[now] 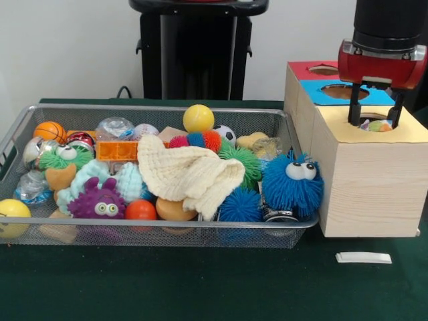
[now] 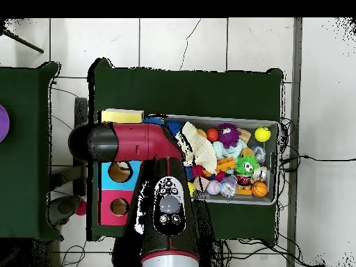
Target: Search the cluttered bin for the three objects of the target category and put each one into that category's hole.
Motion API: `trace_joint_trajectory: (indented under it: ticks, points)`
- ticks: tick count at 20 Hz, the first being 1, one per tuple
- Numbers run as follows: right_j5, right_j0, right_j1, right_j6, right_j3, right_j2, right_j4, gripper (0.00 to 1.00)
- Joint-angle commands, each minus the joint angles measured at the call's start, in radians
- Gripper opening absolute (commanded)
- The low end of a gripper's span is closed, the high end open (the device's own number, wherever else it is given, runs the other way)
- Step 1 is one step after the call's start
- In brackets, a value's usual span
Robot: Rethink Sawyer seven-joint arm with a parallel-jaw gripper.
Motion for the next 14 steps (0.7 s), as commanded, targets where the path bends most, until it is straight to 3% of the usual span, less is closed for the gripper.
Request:
trace_joint_trajectory:
  ticks: [1,11,12,14]
  points:
    - [0.154,-0.085,-0.076,-0.088,0.068,-0.042,-0.112,1.0]
    - [0.145,-0.101,-0.079,-0.088,0.081,-0.022,-0.108,1.0]
    - [0.143,-0.101,-0.079,-0.081,0.083,-0.022,-0.106,0.0]
    - [0.152,-0.104,-0.079,-0.087,0.08,-0.017,-0.112,0.0]
